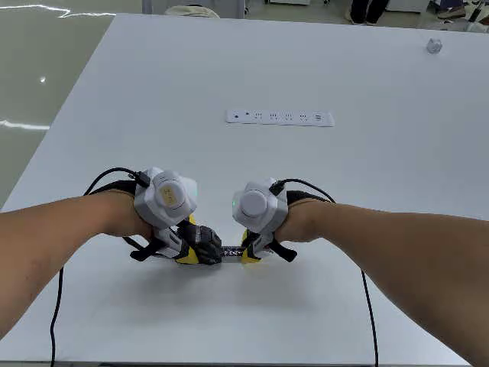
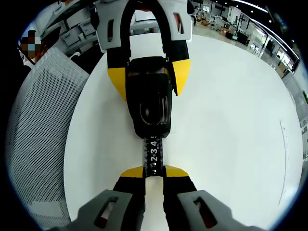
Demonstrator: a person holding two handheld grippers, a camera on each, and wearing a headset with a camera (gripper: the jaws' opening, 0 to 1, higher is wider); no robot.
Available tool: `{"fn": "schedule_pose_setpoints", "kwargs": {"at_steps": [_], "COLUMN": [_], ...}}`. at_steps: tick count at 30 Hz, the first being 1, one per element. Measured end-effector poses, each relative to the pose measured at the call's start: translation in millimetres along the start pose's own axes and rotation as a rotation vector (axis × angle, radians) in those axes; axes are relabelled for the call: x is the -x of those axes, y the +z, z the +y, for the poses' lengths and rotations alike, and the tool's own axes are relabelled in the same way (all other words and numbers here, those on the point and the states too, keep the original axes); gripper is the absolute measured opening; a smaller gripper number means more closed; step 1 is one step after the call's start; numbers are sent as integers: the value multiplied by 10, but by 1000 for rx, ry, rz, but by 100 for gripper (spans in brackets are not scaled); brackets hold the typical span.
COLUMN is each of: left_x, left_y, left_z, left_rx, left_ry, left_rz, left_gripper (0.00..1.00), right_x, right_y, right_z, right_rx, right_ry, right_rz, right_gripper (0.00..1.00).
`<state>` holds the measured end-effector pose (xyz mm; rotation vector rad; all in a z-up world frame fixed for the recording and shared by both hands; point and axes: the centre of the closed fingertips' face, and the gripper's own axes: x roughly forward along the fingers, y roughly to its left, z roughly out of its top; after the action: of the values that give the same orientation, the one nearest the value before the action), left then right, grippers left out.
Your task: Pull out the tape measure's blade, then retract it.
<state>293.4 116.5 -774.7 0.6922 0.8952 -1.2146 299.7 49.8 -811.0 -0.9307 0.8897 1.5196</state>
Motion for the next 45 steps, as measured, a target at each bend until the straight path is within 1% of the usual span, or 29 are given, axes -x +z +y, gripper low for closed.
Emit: {"fn": "schedule_pose_setpoints", "kwargs": {"at_steps": [21,45], "left_x": [6,7], "left_y": [2,4], "left_z": [4,1], "left_rx": [3,7], "left_ry": [2,3], "left_rz": [-1,1], "left_gripper": [33,33], "right_x": [52,132], "right_y": [-96,-220], "right_z": [29,13], "right_rx": [-17,-34], "right_ry": [-2,-7], "right_rz": [6,10], "right_gripper": [12,12]}}
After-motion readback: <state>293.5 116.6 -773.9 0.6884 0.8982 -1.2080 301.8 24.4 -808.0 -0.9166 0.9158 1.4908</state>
